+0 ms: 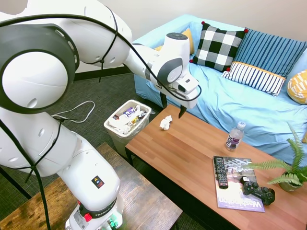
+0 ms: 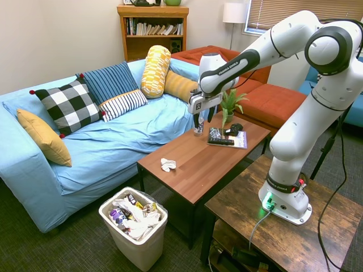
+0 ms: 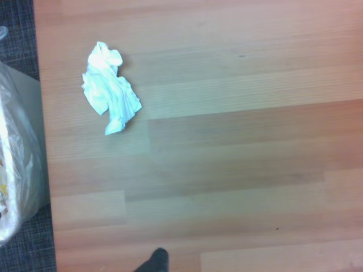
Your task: Throw the tissue in the trash bin
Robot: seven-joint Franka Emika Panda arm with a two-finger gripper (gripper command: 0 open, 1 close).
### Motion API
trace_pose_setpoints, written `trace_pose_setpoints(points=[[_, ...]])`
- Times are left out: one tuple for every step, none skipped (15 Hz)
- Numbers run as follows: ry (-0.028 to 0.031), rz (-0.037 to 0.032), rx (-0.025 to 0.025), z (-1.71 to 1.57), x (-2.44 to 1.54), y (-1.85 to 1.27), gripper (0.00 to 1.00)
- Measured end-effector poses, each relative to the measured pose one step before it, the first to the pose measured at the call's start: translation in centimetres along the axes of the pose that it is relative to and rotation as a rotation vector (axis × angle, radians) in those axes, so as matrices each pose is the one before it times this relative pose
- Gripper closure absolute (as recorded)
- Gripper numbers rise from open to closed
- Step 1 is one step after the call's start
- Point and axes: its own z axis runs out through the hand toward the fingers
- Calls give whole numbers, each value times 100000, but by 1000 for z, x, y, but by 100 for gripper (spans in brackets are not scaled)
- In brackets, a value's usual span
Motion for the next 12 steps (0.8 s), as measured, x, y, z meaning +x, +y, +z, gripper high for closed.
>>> trace_pose_setpoints(points=[[-124, -4, -116, -9, 48, -60, 0], [-451, 77, -557, 135, -69, -13, 0], [-395, -256, -598, 304, -168, -190, 0], [-622, -471, -941, 496, -298, -286, 0], [-438, -283, -873, 555, -452, -469, 0], [14, -25, -295, 530, -542, -711, 0], [203, -14, 78, 565, -611, -902, 0], [216, -315, -3, 810, -663, -910, 0], [255, -483, -575, 975, -583, -847, 0], [459, -424, -568, 1046, -477, -972, 0], [150, -648, -841, 1149, -455, -1052, 0], [-104, -576, -658, 1095, -310, -1061, 0]])
